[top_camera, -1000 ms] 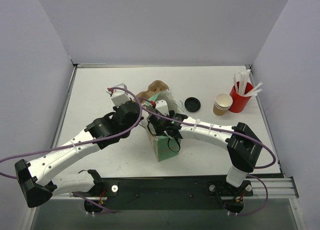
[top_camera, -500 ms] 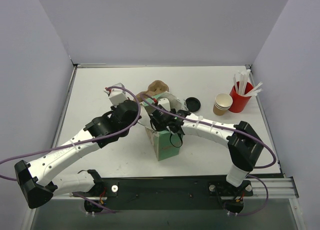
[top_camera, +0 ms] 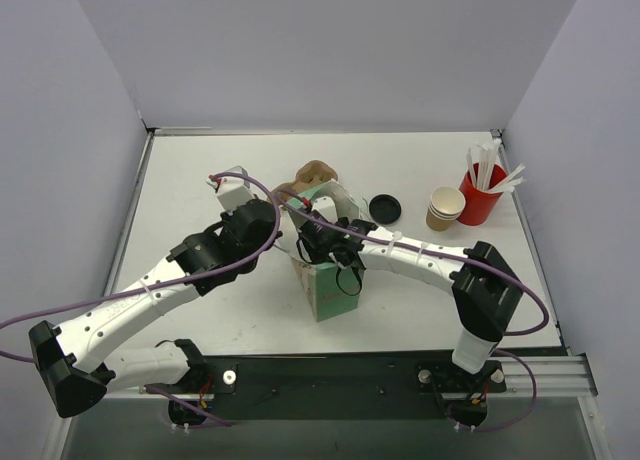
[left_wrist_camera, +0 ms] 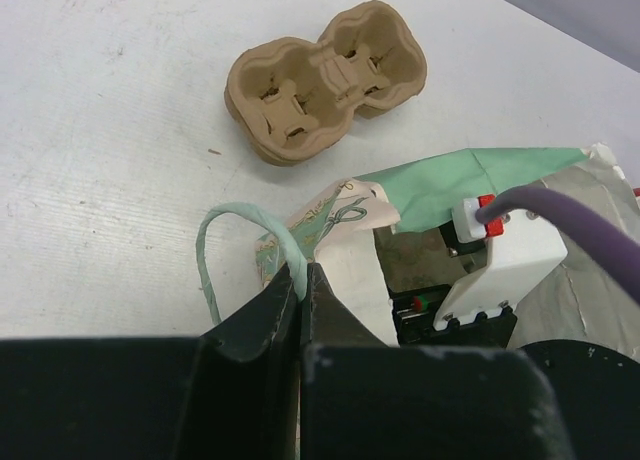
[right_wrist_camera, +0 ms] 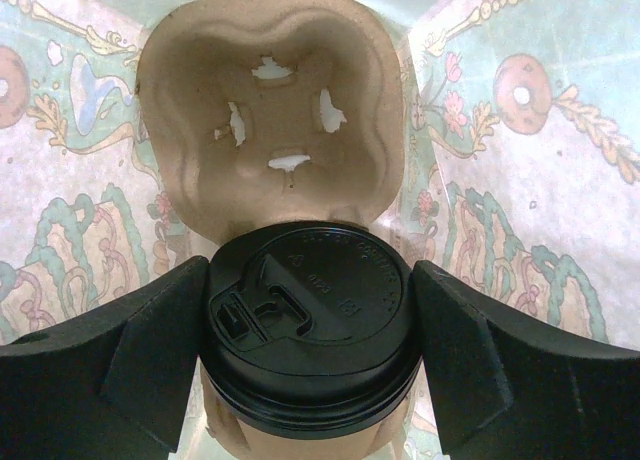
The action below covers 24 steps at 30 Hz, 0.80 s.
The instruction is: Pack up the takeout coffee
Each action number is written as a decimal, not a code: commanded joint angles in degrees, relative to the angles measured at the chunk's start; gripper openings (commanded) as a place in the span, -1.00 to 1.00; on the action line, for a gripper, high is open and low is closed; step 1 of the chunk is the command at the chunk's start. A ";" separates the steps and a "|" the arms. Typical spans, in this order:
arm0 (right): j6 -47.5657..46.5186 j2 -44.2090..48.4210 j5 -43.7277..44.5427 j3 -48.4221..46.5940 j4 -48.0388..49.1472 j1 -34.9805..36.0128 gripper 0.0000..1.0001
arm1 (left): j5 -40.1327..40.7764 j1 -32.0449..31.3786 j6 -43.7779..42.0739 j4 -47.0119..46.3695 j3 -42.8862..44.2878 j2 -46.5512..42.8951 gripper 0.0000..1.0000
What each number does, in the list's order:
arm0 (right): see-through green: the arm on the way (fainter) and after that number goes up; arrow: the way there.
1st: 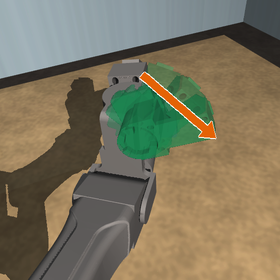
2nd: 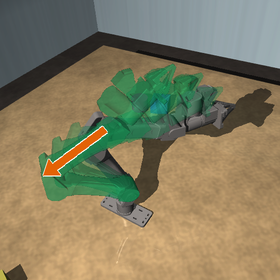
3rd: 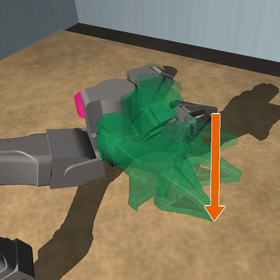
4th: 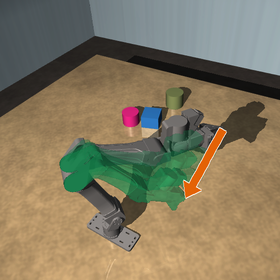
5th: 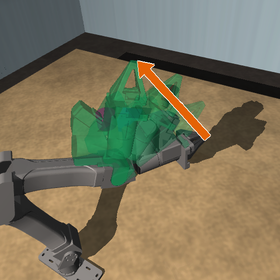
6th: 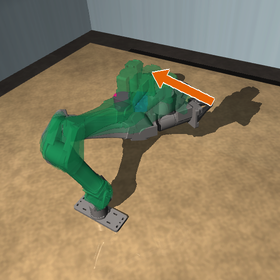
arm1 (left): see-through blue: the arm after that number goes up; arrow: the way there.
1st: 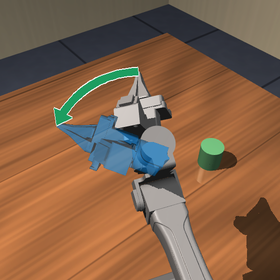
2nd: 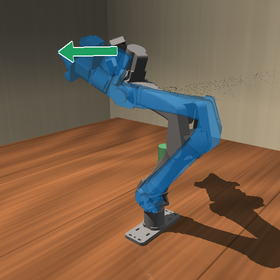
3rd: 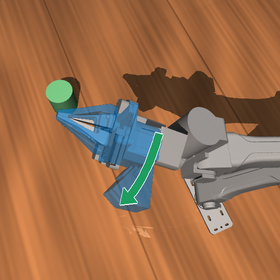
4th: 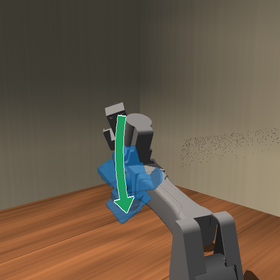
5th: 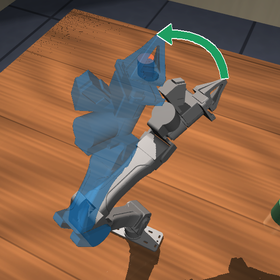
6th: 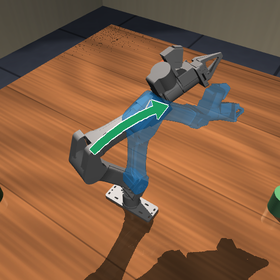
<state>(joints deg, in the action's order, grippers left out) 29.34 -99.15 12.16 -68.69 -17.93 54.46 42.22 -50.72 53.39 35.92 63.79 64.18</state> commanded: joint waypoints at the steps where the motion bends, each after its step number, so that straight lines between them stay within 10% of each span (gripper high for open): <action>1: -0.69 -7.98 3.74 5.14 -16.52 1.62 -1.00 | 0.85 0.88 -1.26 0.29 1.16 -0.38 -1.00; 24: 1.07 -4.47 -1.18 10.15 -11.25 -1.28 -0.74 | -0.03 2.12 -2.32 0.38 2.13 -0.11 -1.00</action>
<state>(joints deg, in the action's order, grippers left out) 30.89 -97.38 13.19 -65.36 -14.57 54.02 40.51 -49.71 52.07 35.99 63.79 64.20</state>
